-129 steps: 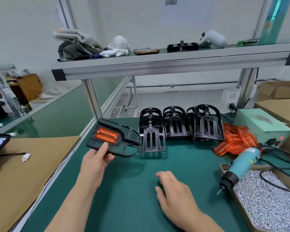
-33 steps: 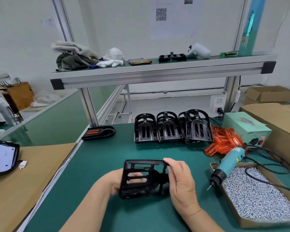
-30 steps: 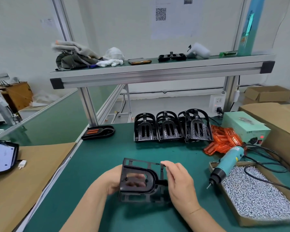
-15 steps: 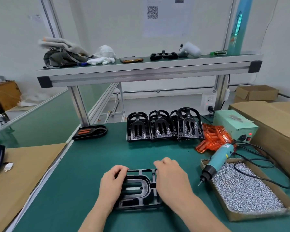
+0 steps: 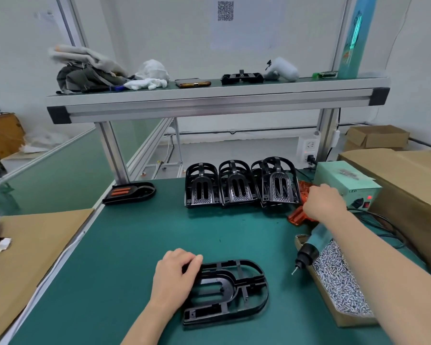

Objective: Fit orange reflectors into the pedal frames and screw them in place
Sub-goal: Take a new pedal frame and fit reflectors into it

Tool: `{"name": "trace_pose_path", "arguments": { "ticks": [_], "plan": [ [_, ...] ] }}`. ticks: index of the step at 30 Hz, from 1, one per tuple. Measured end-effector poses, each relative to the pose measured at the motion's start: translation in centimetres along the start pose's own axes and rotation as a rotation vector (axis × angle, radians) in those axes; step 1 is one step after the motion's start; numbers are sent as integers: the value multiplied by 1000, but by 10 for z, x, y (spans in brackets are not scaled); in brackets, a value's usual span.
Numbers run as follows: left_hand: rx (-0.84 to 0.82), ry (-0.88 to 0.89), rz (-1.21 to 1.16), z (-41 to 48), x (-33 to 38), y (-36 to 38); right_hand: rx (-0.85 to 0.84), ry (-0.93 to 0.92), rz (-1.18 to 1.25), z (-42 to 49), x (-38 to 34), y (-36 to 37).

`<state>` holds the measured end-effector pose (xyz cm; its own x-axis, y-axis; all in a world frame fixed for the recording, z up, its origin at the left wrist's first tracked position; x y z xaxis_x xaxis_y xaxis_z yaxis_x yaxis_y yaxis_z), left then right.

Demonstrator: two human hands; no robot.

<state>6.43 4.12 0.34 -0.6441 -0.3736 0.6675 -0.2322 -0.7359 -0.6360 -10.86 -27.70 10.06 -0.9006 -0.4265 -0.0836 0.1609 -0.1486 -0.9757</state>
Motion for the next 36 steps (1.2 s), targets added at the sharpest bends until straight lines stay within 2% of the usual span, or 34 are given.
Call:
{"name": "trace_pose_path", "arguments": {
  "ticks": [4,11,19,27,30,36],
  "plan": [
    [-45,-2,-55,-3,6,-4,-37,11,-29,4,2,13],
    [-102,-3,-65,-4,11,-9,45,-101,-66,1,0,20],
    [-101,-8,-67,-5,13,-9,5,-57,-50,0,2,18],
    [-107,-13,-52,-5,13,-9,-46,-145,-77,-1,6,20],
    [-100,-17,-54,-5,12,-9,-2,-161,-115,-4,4,24],
    [-95,-23,-61,-5,11,-8,122,-81,-70,-1,0,5]
  ]
}}
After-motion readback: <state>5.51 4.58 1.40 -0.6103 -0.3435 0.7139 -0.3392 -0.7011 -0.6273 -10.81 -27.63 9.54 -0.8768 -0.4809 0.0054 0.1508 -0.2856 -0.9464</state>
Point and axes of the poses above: each hand's wrist, its own z-axis towards the middle knuckle, its own y-axis out of the palm, x = y × z, the point moved 1 cm from there along z, towards the middle knuckle, and after that the axes turned 9 degrees about x, right-handed, at the moved point
